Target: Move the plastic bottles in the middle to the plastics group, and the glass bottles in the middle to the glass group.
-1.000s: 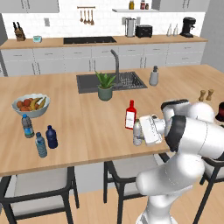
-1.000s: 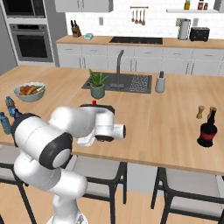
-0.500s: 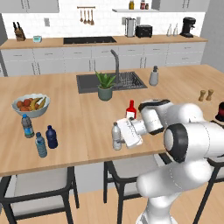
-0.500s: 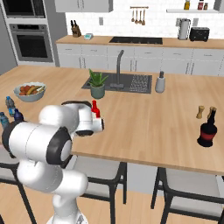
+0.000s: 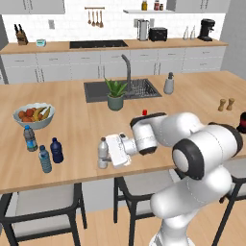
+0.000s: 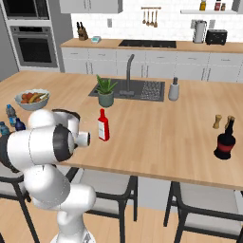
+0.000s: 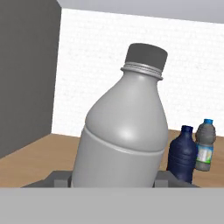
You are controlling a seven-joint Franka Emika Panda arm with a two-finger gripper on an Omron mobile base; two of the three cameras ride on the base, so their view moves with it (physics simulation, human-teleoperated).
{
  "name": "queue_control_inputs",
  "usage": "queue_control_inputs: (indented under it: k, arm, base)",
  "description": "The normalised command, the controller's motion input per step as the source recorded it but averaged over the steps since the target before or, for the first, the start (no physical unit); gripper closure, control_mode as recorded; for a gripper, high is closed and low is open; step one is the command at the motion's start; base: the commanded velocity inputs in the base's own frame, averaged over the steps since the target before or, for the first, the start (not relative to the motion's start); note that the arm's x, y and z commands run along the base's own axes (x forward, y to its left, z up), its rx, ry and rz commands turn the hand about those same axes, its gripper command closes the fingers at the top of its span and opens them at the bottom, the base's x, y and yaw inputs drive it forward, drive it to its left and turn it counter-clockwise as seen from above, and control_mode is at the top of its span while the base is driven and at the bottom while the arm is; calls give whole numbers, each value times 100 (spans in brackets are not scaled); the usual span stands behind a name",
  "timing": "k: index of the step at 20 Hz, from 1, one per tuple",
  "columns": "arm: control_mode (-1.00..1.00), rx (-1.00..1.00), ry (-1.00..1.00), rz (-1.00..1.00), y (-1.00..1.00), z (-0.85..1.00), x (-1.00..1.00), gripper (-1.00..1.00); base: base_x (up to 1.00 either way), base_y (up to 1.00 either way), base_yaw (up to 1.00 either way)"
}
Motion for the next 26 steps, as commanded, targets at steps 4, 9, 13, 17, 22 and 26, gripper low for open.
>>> queue_control_inputs:
  k: [4,9,13,17,22,26]
  arm:
    - [-100,0,0,0,77,0,26,100]
    - [-100,0,0,0,64,0,45,100]
    - [-100,0,0,0,48,-2,56,100]
    - [-100,0,-4,0,33,-22,34,100]
    - [-100,-1,-9,0,17,-33,22,100]
    - [-100,-2,-8,0,2,-31,16,100]
  base:
    - [0,0,0]
    - [0,0,0]
    - [0,0,0]
    - [0,0,0]
    - [0,0,0]
    - [0,0,0]
